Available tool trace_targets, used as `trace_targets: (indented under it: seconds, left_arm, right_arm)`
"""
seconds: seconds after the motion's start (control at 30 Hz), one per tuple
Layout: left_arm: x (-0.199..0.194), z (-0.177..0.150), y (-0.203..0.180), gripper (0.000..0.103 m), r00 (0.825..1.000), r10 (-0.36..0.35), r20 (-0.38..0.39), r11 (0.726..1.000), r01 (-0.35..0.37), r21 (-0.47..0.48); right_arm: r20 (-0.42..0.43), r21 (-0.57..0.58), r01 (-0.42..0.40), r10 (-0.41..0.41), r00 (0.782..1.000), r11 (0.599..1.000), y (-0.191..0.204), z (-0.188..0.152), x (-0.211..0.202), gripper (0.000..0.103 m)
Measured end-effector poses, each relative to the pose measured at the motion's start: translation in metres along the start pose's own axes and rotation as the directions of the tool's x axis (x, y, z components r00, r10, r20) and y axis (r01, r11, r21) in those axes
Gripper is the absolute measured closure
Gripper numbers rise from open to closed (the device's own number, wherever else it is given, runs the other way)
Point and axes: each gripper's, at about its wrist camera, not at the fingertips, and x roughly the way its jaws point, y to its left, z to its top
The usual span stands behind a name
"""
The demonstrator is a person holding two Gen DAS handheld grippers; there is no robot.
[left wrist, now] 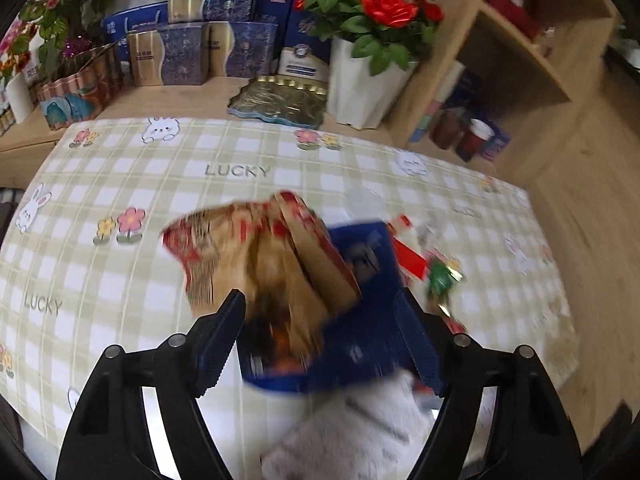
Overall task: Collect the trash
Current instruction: 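Lower the green yogurt cup over the bin and open the left gripper, then grasp the brown paper bag with the left gripper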
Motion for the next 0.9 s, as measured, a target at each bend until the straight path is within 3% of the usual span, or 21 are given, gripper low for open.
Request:
trace_targets:
  seconds: [0.13,0.2,0.23,0.27,0.3,0.33,0.37,0.67,0.83,0.9]
  left_arm:
    - [0.031,0.012,0.004,0.028,0.997,0.066,-0.047,0.997,-0.068,-0.021]
    - [0.036,0.014,0.005,0.028,0.994,0.107,-0.026,0.994,-0.107,0.001]
    - [0.037,0.014,0.003,0.033,0.993,0.114,-0.021,0.993,-0.113,0.022]
    - [0.036,0.013,0.003,0.046,0.993,0.116,-0.018,0.993,-0.115,0.040]
    - [0.034,0.012,0.002,0.051,0.993,0.117,-0.013,0.991,-0.116,0.061]
    - [0.031,0.010,0.002,0.076,0.995,0.097,-0.012,0.992,-0.096,0.076]
    - [0.029,0.009,0.003,0.082,0.996,0.091,-0.021,0.993,-0.089,0.081]
    - [-0.014,-0.020,0.016,0.085,0.997,0.061,0.047,0.984,-0.068,0.167]
    - [-0.048,-0.034,0.035,0.085,0.997,0.003,0.083,0.994,-0.012,0.111]
    - [-0.060,-0.042,0.043,0.085,0.995,-0.010,0.095,0.997,0.002,0.077]
  right_arm:
    - [-0.017,-0.018,-0.005,0.005,1.000,1.000,0.001,0.003,0.012,0.006]
    - [-0.022,-0.039,-0.005,0.005,1.000,0.999,0.003,0.004,0.017,0.006]
    - [-0.026,-0.050,-0.007,0.005,1.000,0.999,0.005,0.004,0.020,0.006]
    - [-0.028,-0.058,-0.008,0.006,1.000,0.998,0.006,0.004,0.022,0.006]
    - [-0.030,-0.063,-0.010,0.008,1.000,0.998,0.007,0.005,0.024,0.006]
    - [-0.031,-0.065,-0.014,0.012,0.999,0.998,0.008,0.005,0.025,0.006]
    - [-0.031,-0.069,-0.017,0.015,0.999,0.997,0.009,0.005,0.027,0.006]
    - [0.004,-0.180,-0.021,0.022,1.000,0.984,0.029,0.015,0.046,0.006]
    - [0.002,-0.266,0.012,-0.012,1.000,0.964,0.041,0.020,0.065,0.008]
    - [-0.004,-0.256,0.006,-0.007,1.000,0.967,0.041,0.023,0.073,0.017]
